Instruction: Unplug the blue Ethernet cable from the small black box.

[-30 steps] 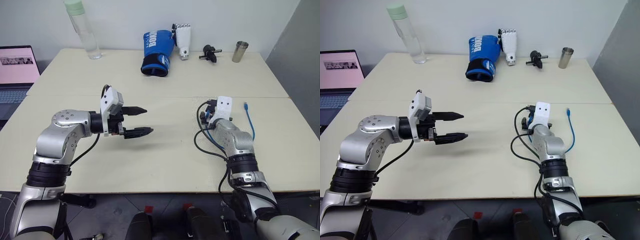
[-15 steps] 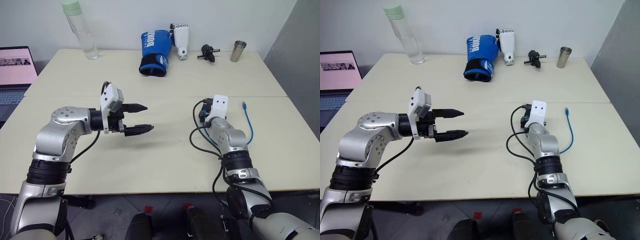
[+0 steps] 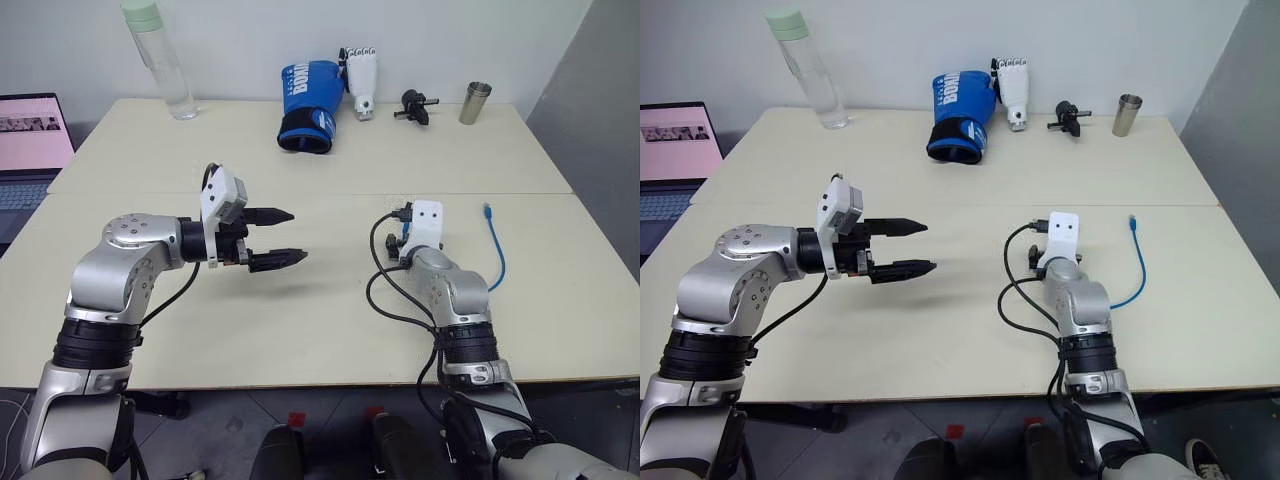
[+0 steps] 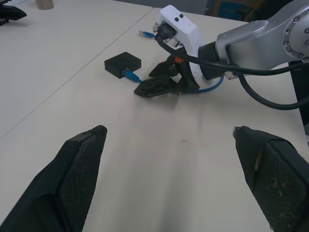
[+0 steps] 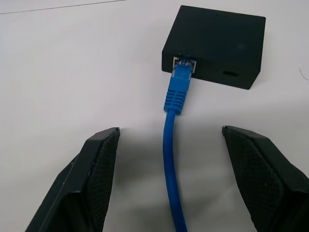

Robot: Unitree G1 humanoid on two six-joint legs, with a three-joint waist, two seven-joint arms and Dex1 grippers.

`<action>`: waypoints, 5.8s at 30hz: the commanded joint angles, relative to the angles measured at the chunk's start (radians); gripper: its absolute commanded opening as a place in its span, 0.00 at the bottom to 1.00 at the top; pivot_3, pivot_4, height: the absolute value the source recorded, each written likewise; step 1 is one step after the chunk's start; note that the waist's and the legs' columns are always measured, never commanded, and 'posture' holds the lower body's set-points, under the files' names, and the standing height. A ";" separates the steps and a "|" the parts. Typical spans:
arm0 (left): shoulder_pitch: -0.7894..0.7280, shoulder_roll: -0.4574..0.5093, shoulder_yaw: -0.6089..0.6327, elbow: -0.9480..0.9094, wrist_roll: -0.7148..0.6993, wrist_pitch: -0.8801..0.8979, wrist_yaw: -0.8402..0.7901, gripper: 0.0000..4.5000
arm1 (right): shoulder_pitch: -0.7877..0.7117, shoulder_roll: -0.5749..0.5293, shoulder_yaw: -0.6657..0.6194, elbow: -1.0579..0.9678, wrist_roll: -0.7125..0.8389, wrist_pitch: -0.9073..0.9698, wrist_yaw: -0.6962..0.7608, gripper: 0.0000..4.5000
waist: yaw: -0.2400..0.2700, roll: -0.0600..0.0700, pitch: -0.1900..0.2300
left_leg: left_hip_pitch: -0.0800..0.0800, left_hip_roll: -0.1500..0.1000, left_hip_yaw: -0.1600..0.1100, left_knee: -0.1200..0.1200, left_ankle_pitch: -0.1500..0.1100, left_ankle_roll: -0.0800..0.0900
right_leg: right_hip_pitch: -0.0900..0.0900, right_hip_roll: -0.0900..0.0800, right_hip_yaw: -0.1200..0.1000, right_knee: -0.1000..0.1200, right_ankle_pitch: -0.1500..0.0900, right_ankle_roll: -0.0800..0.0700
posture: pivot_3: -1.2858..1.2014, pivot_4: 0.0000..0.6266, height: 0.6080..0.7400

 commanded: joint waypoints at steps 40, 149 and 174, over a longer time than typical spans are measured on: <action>-0.108 -0.007 0.053 0.109 -0.054 0.052 -0.005 1.00 | 0.147 -0.823 0.226 -0.060 -0.131 -0.944 1.025 0.01 | 0.006 -0.002 -0.001 | 0.002 0.000 0.001 0.000 -0.001 0.002 | 0.002 0.001 0.001 -0.001 0.000 0.000 | 0.52 0.24 1.00; -0.425 -0.168 0.018 0.423 -0.102 0.164 -0.316 0.18 | -0.300 -0.582 0.141 -0.128 0.635 0.254 1.278 0.99 | 0.025 -0.001 -0.001 | 0.001 -0.001 0.000 0.002 -0.001 0.002 | 0.001 0.000 -0.001 0.002 -0.002 -0.002 | 0.52 0.24 1.00; -0.437 -0.173 0.020 0.420 -0.102 0.169 -0.315 0.18 | -0.289 -0.546 0.158 -0.146 0.624 0.276 1.279 0.21 | 0.025 -0.001 -0.001 | 0.001 -0.001 0.000 0.002 -0.001 0.002 | 0.001 0.000 -0.001 0.002 -0.002 -0.002 | 0.52 0.24 1.00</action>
